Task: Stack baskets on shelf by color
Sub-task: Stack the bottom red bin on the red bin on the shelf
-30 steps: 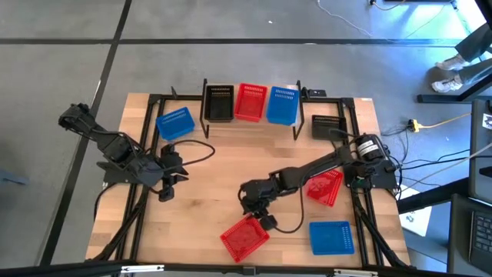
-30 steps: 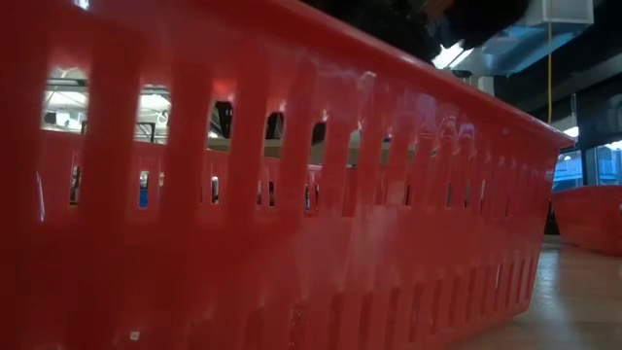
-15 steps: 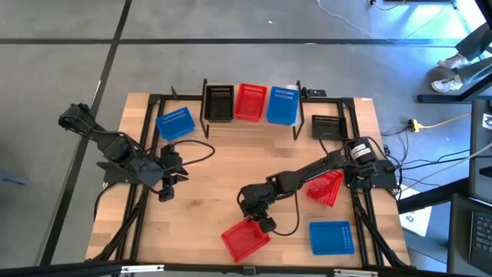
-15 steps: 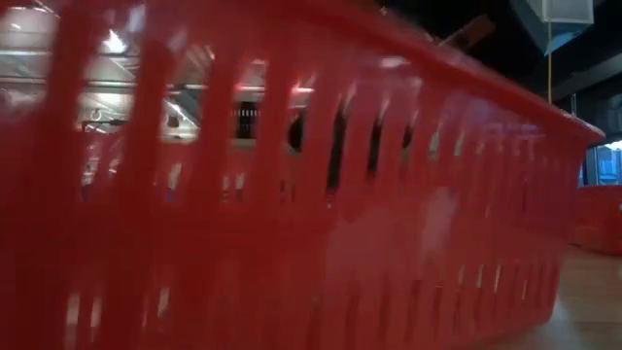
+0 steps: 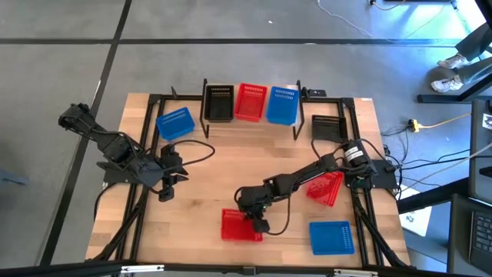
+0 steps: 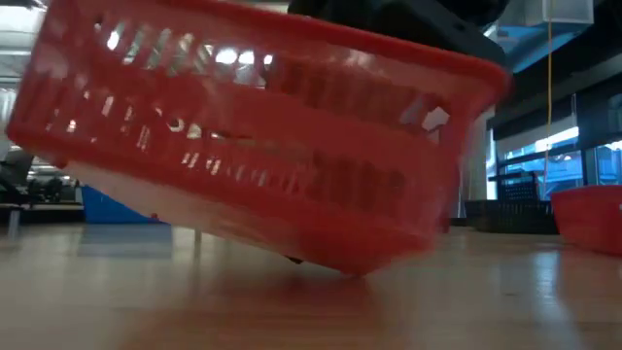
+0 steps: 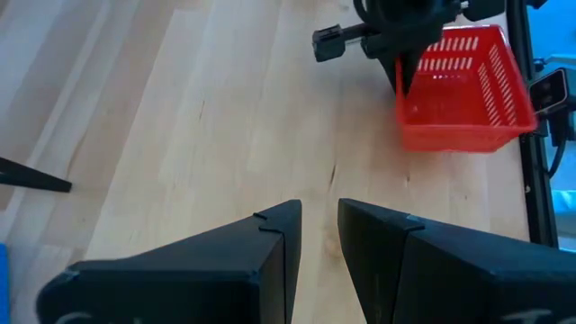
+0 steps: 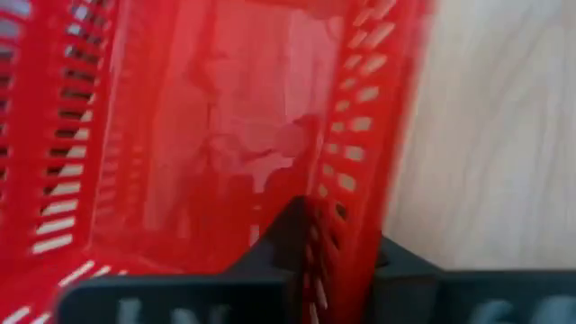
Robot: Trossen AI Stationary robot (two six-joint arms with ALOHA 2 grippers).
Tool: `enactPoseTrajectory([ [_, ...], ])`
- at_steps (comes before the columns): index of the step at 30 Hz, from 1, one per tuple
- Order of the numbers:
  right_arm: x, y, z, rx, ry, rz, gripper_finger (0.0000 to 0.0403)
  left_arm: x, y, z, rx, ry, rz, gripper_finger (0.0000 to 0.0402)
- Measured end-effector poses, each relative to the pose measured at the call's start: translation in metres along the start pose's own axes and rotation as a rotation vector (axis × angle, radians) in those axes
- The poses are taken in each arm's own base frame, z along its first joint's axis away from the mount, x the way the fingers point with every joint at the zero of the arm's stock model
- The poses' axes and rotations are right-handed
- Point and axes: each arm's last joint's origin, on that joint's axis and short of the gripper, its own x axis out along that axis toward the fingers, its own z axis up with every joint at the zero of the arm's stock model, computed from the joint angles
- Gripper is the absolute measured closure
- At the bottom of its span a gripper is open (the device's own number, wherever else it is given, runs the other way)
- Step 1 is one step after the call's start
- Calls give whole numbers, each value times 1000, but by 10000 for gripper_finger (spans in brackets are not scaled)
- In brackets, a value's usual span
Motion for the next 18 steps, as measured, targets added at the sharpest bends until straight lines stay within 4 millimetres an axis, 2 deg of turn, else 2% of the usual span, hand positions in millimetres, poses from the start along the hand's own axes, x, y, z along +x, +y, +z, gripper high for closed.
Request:
enactPoseTrajectory([
  [6,-2,1,9,61,-40,-35,400,0,0,0,0,0,0,333],
  [10,-10,3,28,114,-44,-83,401,0,0,0,0,0,0,333],
  [14,-27,5,47,154,28,-221,401,0,0,0,1,-1,2,333],
  [18,-52,5,67,249,77,-368,402,0,0,0,1,-9,11,333],
])
